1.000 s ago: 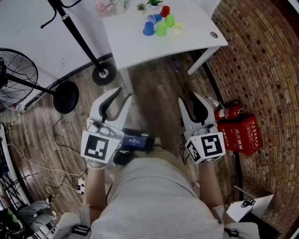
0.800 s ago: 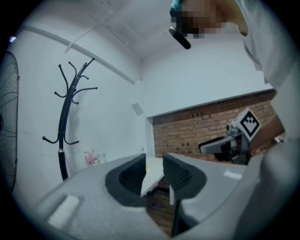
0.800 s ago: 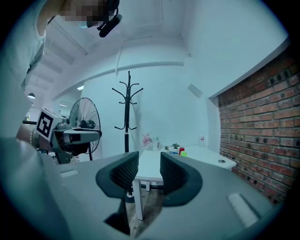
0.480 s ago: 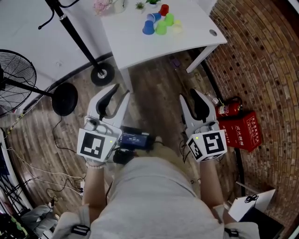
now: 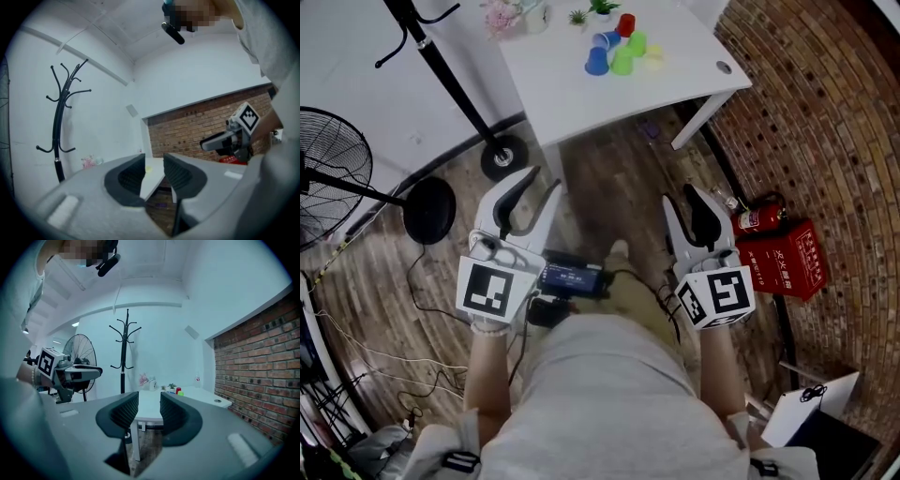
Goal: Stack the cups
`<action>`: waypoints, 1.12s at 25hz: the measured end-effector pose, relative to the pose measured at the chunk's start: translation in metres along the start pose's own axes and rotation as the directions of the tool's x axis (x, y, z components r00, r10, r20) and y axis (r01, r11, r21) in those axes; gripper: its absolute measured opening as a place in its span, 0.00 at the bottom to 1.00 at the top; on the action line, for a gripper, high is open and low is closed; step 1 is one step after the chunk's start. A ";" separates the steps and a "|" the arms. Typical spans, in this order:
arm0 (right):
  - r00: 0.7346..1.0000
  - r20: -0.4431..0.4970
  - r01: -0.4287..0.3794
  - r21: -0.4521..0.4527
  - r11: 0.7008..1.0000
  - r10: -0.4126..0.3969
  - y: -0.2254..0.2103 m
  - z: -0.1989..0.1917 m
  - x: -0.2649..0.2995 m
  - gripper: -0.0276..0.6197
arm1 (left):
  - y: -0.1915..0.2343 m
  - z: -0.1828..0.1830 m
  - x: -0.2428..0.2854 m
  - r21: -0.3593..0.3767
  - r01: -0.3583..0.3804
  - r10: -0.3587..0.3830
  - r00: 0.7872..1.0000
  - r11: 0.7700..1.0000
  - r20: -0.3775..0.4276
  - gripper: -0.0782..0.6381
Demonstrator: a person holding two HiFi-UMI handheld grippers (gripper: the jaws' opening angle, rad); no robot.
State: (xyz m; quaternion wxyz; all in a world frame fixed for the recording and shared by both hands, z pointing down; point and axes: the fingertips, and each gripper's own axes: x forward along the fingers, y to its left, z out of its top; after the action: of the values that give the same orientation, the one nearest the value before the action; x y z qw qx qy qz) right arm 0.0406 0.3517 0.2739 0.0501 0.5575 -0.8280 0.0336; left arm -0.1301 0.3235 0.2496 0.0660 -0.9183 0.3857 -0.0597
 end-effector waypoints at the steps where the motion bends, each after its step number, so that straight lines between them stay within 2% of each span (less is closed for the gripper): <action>1: 1.000 0.000 0.001 -0.003 1.000 -0.001 -0.002 0.000 0.001 0.24 | 0.001 0.000 0.003 0.002 0.000 0.000 1.000 1.000 0.002 0.26; 11: 1.000 -0.002 0.005 -0.014 1.000 -0.005 -0.047 -0.001 0.040 0.24 | 0.017 -0.002 0.058 -0.002 -0.001 0.001 1.000 1.000 0.015 0.26; 28: 0.995 -0.019 -0.095 0.004 0.995 0.095 -0.163 0.011 0.171 0.24 | 0.074 -0.005 0.211 -0.013 -0.061 0.060 0.997 0.998 -0.043 0.26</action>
State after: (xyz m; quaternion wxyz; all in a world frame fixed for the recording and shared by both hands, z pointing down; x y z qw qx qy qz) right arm 0.1277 0.1318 0.2834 0.0553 0.5173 -0.8530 0.0425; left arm -0.0360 0.1210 0.2546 0.0530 -0.9052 0.4150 -0.0743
